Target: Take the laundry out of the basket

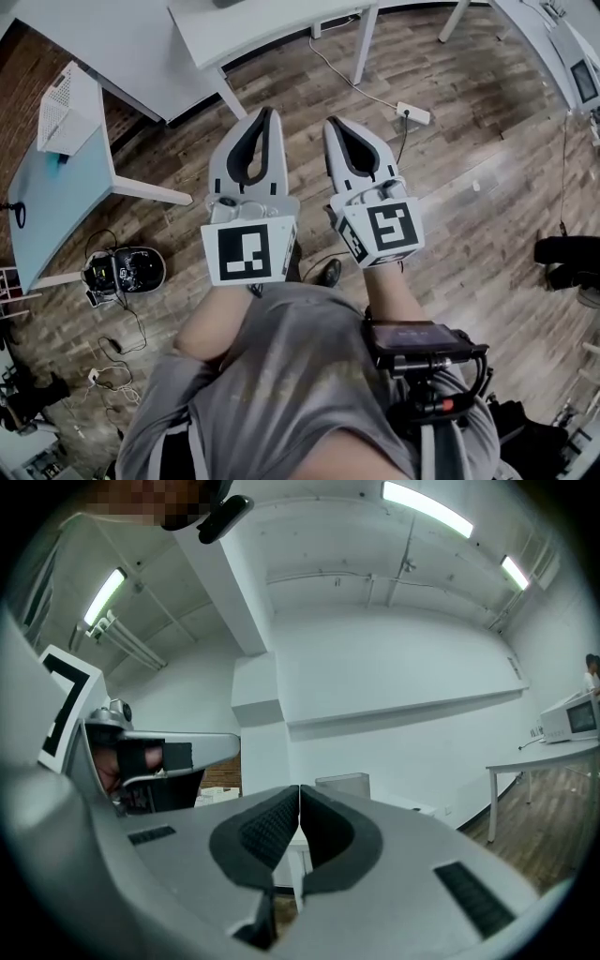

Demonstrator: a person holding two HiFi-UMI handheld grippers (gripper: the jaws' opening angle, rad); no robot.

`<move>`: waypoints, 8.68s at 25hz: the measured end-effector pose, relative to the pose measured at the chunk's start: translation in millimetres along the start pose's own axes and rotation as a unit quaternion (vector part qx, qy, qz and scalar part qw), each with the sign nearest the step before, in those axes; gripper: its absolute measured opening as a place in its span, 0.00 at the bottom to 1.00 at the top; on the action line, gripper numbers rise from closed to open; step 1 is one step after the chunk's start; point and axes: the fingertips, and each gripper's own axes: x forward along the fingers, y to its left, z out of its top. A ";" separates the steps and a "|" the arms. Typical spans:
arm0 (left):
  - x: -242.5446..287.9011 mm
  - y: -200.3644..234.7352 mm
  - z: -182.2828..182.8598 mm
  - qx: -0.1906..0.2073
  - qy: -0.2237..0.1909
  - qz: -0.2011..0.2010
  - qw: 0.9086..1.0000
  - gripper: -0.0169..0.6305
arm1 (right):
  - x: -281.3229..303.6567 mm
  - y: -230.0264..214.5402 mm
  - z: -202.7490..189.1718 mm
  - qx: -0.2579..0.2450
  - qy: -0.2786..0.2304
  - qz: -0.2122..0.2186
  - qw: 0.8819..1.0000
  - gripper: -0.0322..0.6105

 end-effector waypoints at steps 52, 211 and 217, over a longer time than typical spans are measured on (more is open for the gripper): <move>348.4 226.5 -67.0 -0.001 0.001 0.040 0.999 0.04 | 414.1 -138.2 -0.6 -0.014 -0.006 0.035 0.999 0.06; 686.6 452.3 -78.5 -0.034 -0.040 0.168 0.984 0.04 | 865.0 -281.9 129.8 -0.091 -0.037 0.235 0.967 0.16; 700.5 422.8 -72.2 -0.035 -0.053 0.125 0.990 0.04 | 820.4 -319.1 187.8 -0.116 -0.090 0.184 0.972 0.16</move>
